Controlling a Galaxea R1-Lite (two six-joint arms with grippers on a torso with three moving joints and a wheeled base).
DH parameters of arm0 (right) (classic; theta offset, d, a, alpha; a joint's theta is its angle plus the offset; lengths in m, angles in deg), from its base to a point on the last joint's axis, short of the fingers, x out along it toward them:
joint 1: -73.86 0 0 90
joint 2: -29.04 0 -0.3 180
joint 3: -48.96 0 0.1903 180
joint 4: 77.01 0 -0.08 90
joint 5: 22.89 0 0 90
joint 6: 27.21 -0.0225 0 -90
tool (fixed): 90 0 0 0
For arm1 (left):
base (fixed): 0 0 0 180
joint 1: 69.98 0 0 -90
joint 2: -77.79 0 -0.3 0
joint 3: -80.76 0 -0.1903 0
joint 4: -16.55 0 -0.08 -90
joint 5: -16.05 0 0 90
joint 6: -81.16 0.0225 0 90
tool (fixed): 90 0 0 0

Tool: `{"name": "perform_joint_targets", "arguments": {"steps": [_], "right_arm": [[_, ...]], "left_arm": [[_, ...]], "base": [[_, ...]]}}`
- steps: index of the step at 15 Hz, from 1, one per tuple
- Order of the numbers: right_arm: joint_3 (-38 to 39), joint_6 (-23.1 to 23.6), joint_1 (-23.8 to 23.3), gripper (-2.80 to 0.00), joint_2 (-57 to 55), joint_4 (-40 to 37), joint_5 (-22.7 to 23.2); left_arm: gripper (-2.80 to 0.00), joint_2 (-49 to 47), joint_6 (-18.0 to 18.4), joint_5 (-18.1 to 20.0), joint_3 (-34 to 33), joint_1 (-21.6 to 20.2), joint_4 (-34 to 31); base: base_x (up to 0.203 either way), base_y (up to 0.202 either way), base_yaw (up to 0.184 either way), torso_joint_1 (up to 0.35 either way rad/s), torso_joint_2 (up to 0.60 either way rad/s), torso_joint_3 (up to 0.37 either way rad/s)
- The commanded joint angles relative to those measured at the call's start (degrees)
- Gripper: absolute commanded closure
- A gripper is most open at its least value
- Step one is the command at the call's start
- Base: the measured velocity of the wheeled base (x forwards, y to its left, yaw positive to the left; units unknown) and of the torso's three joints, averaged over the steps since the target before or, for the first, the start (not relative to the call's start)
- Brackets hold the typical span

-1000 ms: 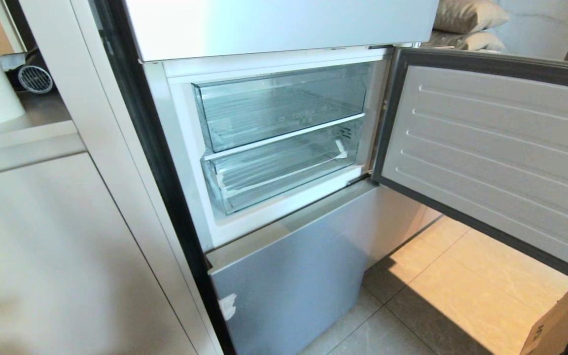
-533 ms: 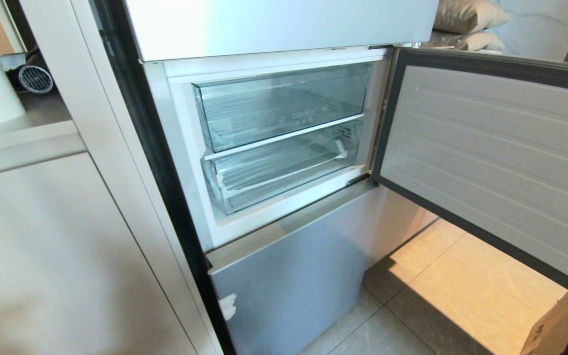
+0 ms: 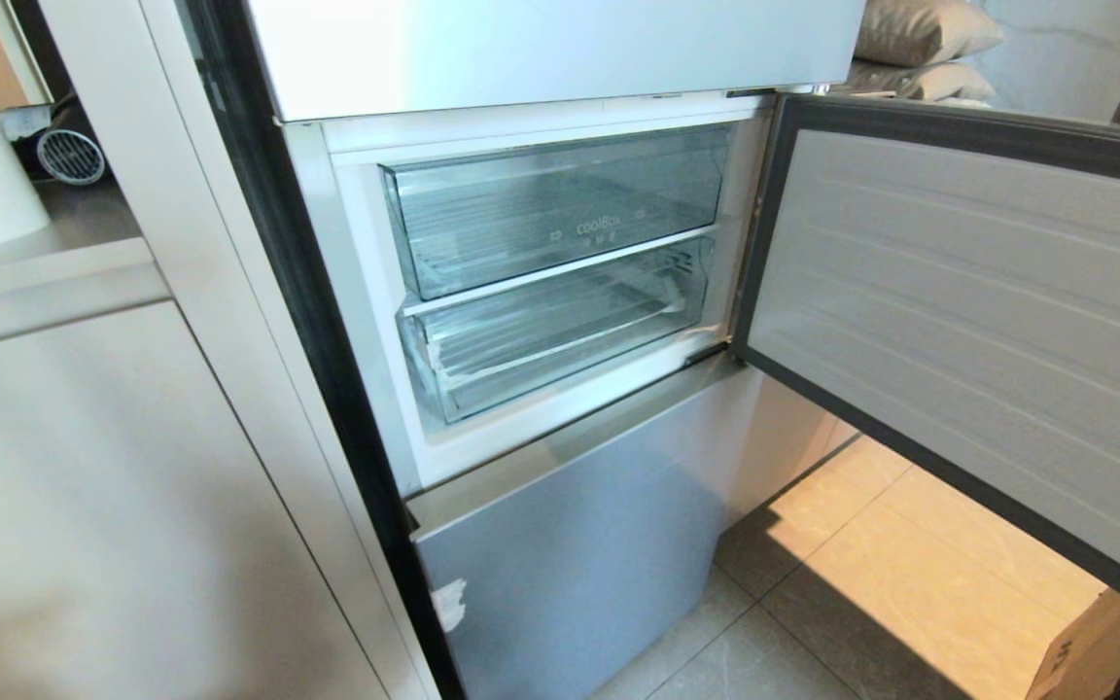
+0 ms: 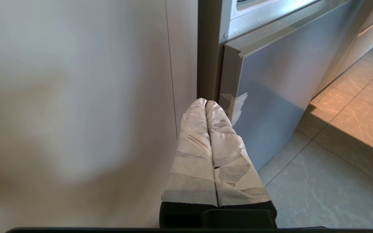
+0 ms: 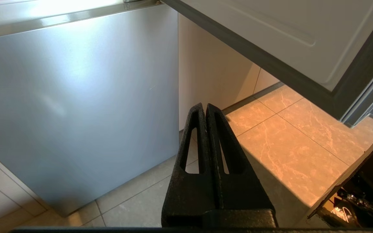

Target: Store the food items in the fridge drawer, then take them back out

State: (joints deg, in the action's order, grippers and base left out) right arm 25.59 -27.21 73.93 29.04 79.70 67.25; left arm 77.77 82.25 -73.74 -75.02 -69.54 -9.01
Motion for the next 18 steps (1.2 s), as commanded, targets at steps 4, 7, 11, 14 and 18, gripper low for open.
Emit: {"name": "perform_joint_targets", "arguments": {"steps": [4,7,11,14,18], "right_arm": [[0.0,0.0,0.01,0.0,0.0,0.01,0.04],[0.0,0.0,0.01,0.0,0.0,0.01,0.04],[0.0,0.0,0.01,0.0,0.0,0.01,0.04],[0.0,0.0,0.01,0.0,0.0,0.01,0.04],[0.0,0.0,0.01,0.0,0.0,0.01,0.04]], "left_arm": [[0.0,0.02,-0.3,-0.21,-0.06,0.0,0.0],[0.0,0.02,-0.3,-0.27,-0.06,0.0,0.0],[0.0,0.02,-0.32,-0.21,-0.06,0.0,0.0],[0.0,0.02,-0.3,-0.26,-0.06,0.0,0.0],[0.0,0.02,-0.39,-0.27,-0.06,0.0,0.0]], "base": [[0.0,0.0,0.0,0.0,0.0,0.0],[0.0,0.0,0.0,0.0,0.0,0.0],[0.002,-0.006,0.14,0.001,0.0,0.005],[0.004,-0.008,0.174,0.001,0.01,0.003],[0.001,-0.008,0.172,0.002,0.0,0.004]]}}
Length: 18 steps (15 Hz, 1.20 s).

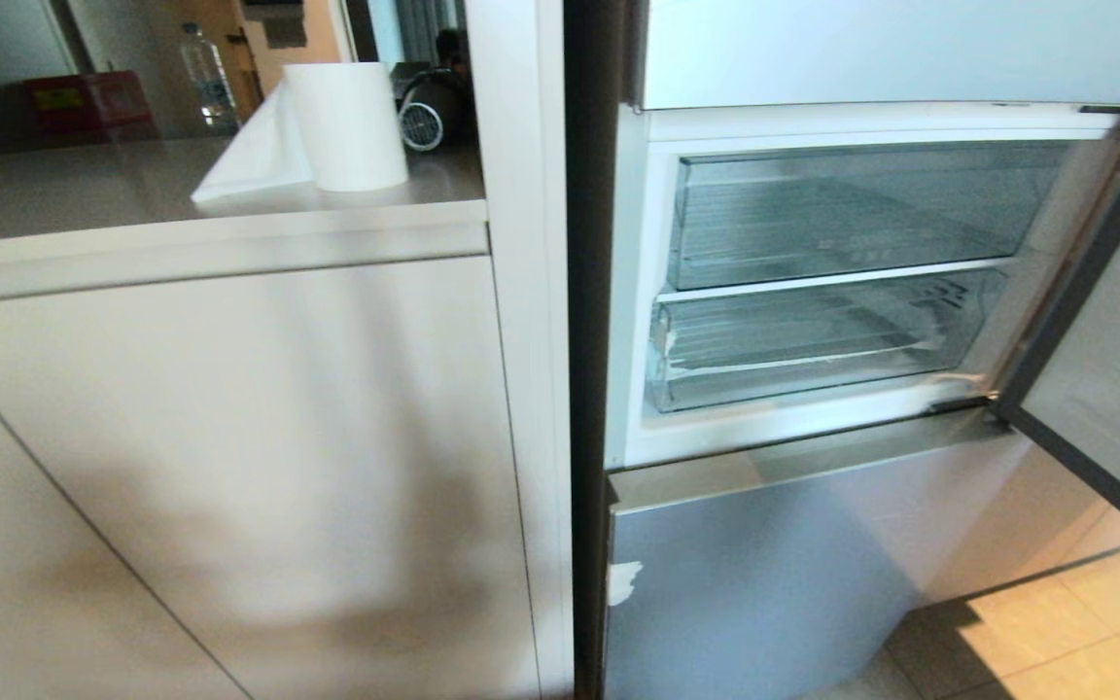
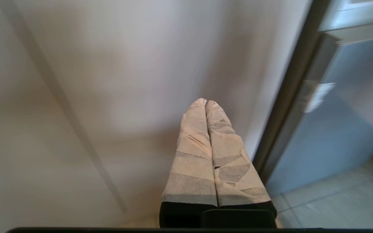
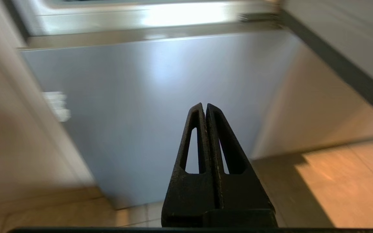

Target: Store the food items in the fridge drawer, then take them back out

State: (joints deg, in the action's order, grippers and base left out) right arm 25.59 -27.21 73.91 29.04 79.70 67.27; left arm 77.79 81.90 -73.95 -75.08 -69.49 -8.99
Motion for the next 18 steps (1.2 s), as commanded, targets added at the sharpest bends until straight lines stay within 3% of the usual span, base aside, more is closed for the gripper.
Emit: {"name": "perform_joint_targets", "arguments": {"steps": [1,6,10,13,14,18], "right_arm": [[0.0,0.0,0.04,0.0,0.0,0.01,0.02],[0.0,0.0,0.04,0.0,0.0,0.01,0.02],[-2.2,3.47,0.04,0.0,-1.03,-0.54,0.82],[-9.12,0.63,0.04,0.0,-15.33,-0.15,2.69],[-11.14,-0.49,0.04,-2.8,-21.38,0.9,3.9],[-16.46,-2.34,0.26,-2.8,-46.65,14.42,9.49]], "left_arm": [[0.0,0.0,-0.04,0.0,0.0,-0.05,-0.03],[0.0,0.0,0.0,0.0,0.0,-0.05,-0.03],[0.0,-0.01,0.02,0.0,0.0,-0.05,-0.03],[0.0,0.0,-0.02,-0.02,0.0,-0.05,-0.03],[0.0,0.0,-0.04,0.0,0.0,-0.05,-0.03],[0.0,-0.06,-0.04,0.0,0.0,-0.05,-0.03]], "base": [[0.0,-0.009,0.167,0.006,0.0,-0.002],[0.001,-0.006,0.156,0.002,0.01,0.004],[0.001,-0.001,0.015,0.002,0.0,0.0],[0.0,0.0,0.0,0.0,0.0,0.0],[0.0,0.0,0.0,0.0,0.0,0.0],[0.0,0.0,0.0,0.0,0.0,0.0]]}}
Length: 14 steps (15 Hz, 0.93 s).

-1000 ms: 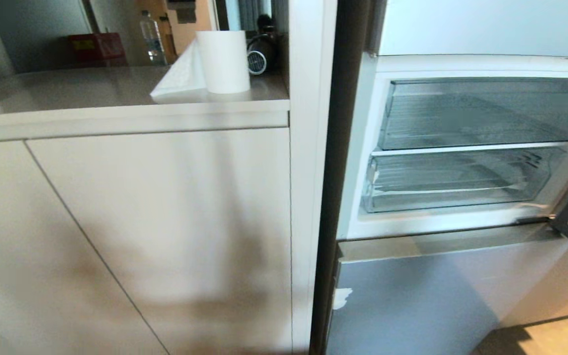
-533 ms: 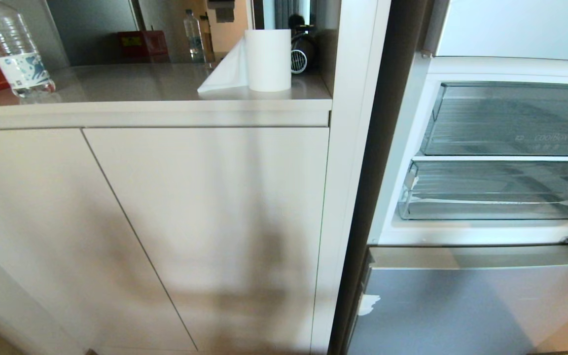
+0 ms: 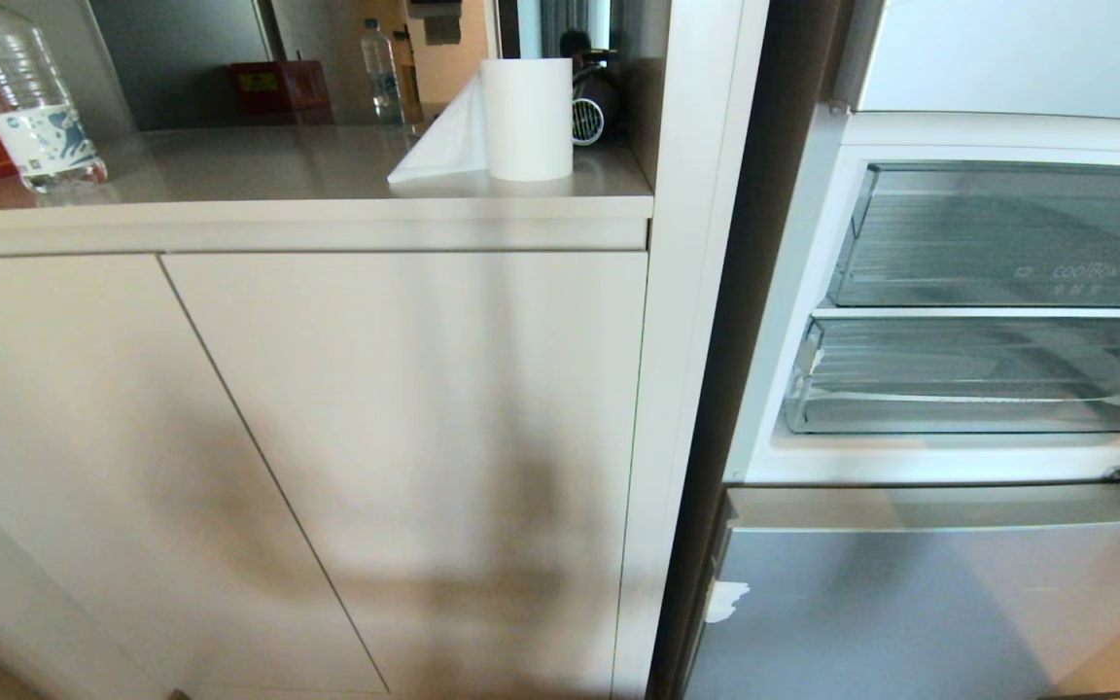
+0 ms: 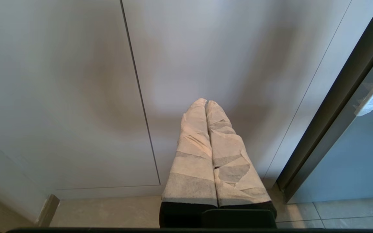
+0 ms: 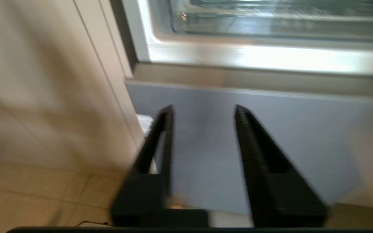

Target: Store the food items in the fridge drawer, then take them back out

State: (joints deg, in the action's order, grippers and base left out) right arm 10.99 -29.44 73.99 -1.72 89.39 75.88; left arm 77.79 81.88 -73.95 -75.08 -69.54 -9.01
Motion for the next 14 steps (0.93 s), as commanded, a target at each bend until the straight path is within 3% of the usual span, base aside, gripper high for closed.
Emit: {"name": "perform_joint_targets", "arguments": {"steps": [1,6,8,9,14], "right_arm": [[-2.94,-0.27,0.69,-2.8,-21.9,8.54,1.65],[-6.45,-0.83,5.46,-2.8,-46.21,31.99,3.07],[-7.56,-0.67,7.02,-2.8,-52.32,41.24,-0.05],[-7.76,-0.6,8.08,-2.8,-53.27,43.06,-2.85],[-6.66,-0.84,9.71,-2.8,-53.27,43.32,-4.46]], "left_arm": [[0.0,0.0,-0.02,0.0,0.0,0.0,0.0],[0.0,0.0,0.01,-0.07,0.0,0.0,0.02],[0.0,0.0,-0.02,0.0,0.0,0.0,0.07],[0.0,0.0,-0.02,-0.07,0.0,0.0,0.0],[0.0,0.0,-0.02,-0.02,0.0,0.0,0.0]], "base": [[0.0,0.0,0.0,0.0,0.0,0.0],[0.0,0.0,0.0,0.0,0.0,0.0],[0.0,0.0,0.0,0.0,0.0,0.0],[0.0,0.0,0.0,0.0,0.0,0.0],[0.0,0.0,0.0,0.0,0.0,0.0]]}}
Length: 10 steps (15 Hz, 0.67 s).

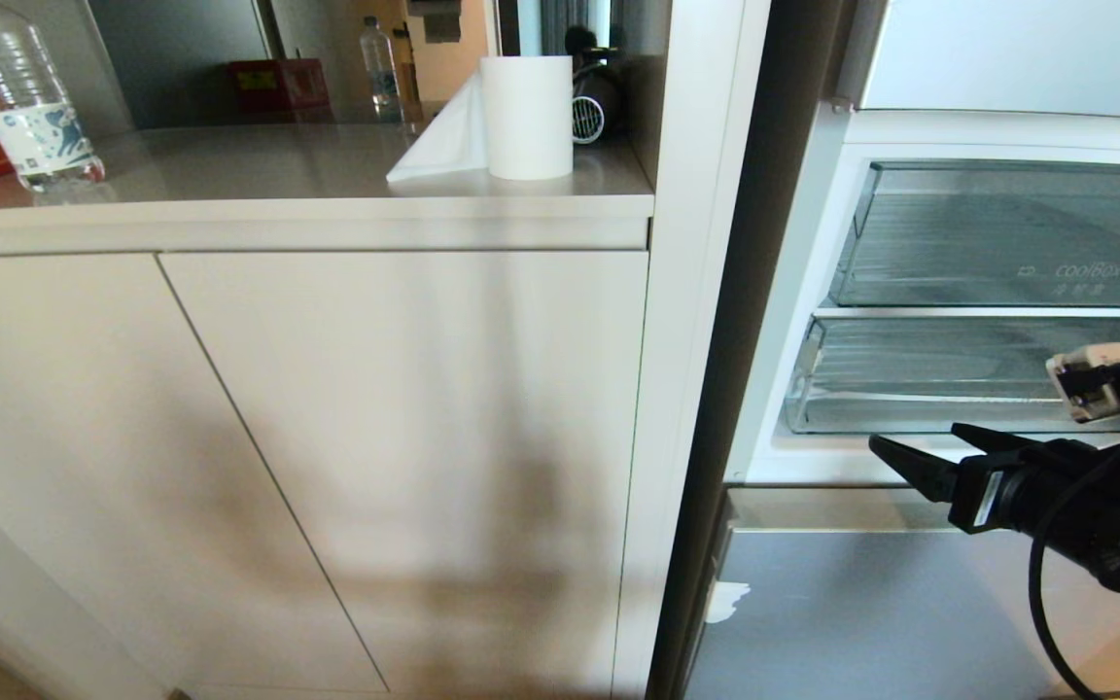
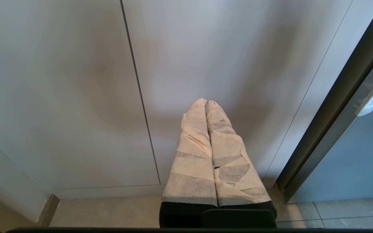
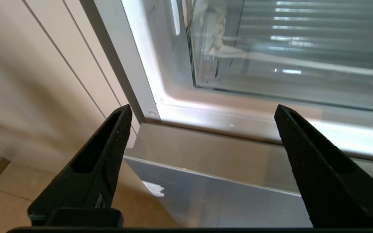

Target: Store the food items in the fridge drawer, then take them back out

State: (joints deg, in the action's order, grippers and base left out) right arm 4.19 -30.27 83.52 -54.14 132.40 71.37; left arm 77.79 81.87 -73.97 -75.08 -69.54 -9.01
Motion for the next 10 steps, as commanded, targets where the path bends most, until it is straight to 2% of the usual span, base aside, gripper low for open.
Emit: {"name": "perform_joint_targets", "arguments": {"steps": [1,8,10], "right_arm": [[0.06,-0.09,0.26,-2.8,-1.02,0.31,0.12],[-4.0,-0.54,1.49,-2.8,-3.13,0.44,-0.04],[-6.59,-0.41,1.5,-2.8,-6.0,0.45,-2.15]], "left_arm": [[0.0,0.0,0.0,-0.04,0.0,0.0,0.0],[0.0,0.0,0.07,0.01,0.0,0.0,0.0],[0.0,0.0,0.0,-0.04,0.0,0.0,0.04]], "base": [[0.0,0.0,0.0,0.0,0.0,0.0],[0.0,0.0,0.0,0.0,0.0,0.0],[0.0,0.0,0.0,0.0,0.0,0.0]]}}
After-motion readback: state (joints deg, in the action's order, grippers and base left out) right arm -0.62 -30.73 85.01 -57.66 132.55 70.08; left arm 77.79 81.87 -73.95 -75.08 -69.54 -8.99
